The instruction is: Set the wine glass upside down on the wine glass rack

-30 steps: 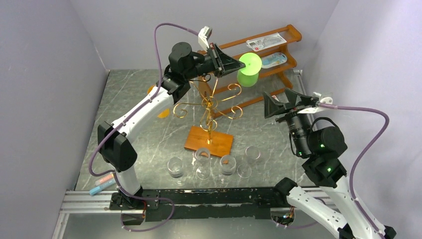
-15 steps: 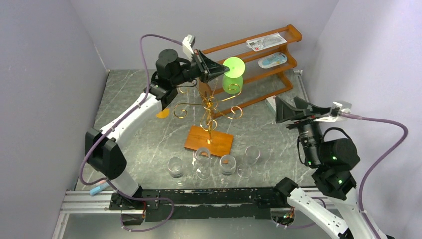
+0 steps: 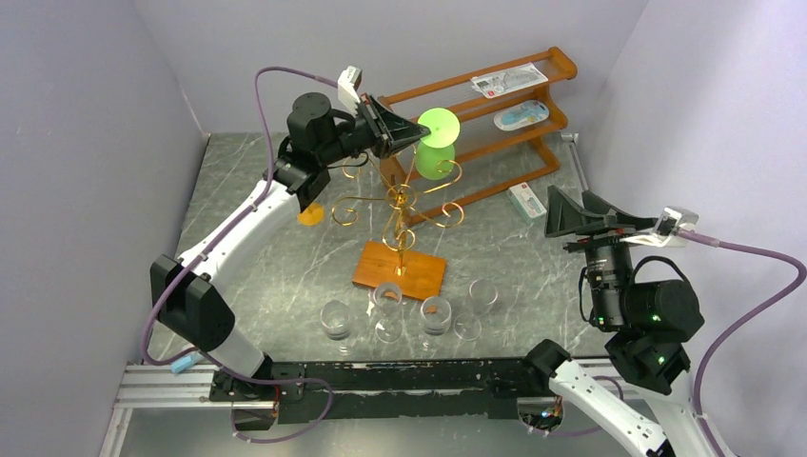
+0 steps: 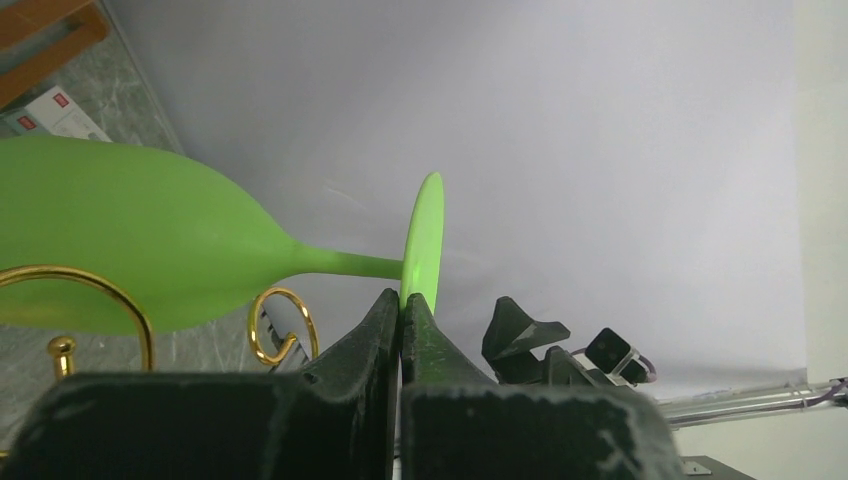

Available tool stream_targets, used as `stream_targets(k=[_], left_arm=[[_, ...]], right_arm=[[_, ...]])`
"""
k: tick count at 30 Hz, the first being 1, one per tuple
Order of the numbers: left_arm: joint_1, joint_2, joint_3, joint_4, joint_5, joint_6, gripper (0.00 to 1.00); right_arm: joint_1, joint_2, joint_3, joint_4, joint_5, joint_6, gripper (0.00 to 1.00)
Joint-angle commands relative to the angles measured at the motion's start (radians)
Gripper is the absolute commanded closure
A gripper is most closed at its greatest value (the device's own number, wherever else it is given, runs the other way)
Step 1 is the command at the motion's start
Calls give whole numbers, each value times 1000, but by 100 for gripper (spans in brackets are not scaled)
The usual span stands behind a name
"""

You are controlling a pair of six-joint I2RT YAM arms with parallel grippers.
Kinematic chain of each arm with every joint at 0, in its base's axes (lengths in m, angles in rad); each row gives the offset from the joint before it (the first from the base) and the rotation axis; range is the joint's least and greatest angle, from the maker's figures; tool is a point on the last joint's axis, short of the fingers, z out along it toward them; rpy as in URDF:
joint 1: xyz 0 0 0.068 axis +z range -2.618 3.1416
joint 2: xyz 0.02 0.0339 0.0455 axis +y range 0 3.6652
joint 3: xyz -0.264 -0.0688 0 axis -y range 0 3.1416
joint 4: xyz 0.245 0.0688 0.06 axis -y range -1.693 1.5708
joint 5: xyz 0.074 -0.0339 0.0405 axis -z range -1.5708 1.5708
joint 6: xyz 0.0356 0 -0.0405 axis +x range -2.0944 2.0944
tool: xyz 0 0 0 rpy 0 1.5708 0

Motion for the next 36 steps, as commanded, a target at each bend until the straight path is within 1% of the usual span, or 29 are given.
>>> stream_targets(k=[1,7,14,24,31,36], left_arm=[[5,-7,-21,-33,-19,22,95],[-3,-31,-33,-101,-40,74,95],[-18,-81,-131,-69,-38,48,95],[-46,-139,-191,-82,-32,46,95],[-90,-146,-195,-86,-20,45,95],[-119,-113,-167,-74,-7,48,95]], right_arm=[[6,-6,-9,-26,14,-2,19],[6,6,-4,-36,14,-2,19],[7,-30,-34,-9,-14,-20,19],[6,-42,-51,-30,14,-6,19],[6,-64,-62,-43,28,10,19],[6,-69,-69,-45,31,16,19]])
